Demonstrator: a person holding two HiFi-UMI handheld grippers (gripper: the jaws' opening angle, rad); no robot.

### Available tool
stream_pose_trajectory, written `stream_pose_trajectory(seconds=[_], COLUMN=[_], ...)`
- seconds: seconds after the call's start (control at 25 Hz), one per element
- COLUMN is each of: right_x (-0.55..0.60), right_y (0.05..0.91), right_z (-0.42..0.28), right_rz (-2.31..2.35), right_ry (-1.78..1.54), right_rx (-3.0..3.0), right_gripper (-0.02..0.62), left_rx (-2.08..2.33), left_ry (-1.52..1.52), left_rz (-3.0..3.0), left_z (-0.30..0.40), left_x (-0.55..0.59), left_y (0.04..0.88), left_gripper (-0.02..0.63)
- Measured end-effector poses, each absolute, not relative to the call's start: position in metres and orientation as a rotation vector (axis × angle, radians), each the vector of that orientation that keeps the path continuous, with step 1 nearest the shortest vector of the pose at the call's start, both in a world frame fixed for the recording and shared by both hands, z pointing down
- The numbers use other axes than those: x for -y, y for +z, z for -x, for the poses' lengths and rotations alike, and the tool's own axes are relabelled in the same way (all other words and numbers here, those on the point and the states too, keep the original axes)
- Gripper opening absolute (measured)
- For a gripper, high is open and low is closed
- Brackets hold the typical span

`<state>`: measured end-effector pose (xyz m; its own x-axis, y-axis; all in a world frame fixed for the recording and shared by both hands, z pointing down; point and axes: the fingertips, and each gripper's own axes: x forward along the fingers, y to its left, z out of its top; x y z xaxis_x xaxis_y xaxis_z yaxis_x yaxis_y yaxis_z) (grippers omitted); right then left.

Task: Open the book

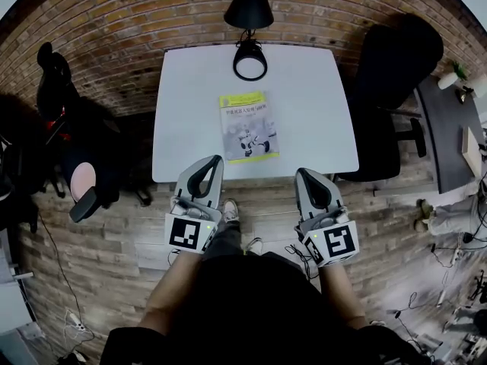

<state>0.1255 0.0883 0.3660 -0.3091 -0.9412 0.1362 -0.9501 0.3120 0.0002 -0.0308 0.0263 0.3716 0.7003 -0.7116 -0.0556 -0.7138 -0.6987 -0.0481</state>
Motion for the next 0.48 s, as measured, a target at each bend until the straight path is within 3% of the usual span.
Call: stream_pose_trajectory(seconds=[0.48], right_x=[0.000], right_y=[0.373], right_z=[-0.113], right_rz=[-1.773], right_ry=[0.187], right_rx=[2.363], right_gripper=[0.014], left_rx=[-1.155], left_ry=[0.073], left_rz=[2.946], left_z=[0.034], left_x=[0.063], left_y=[0.382], left_gripper=[0.026])
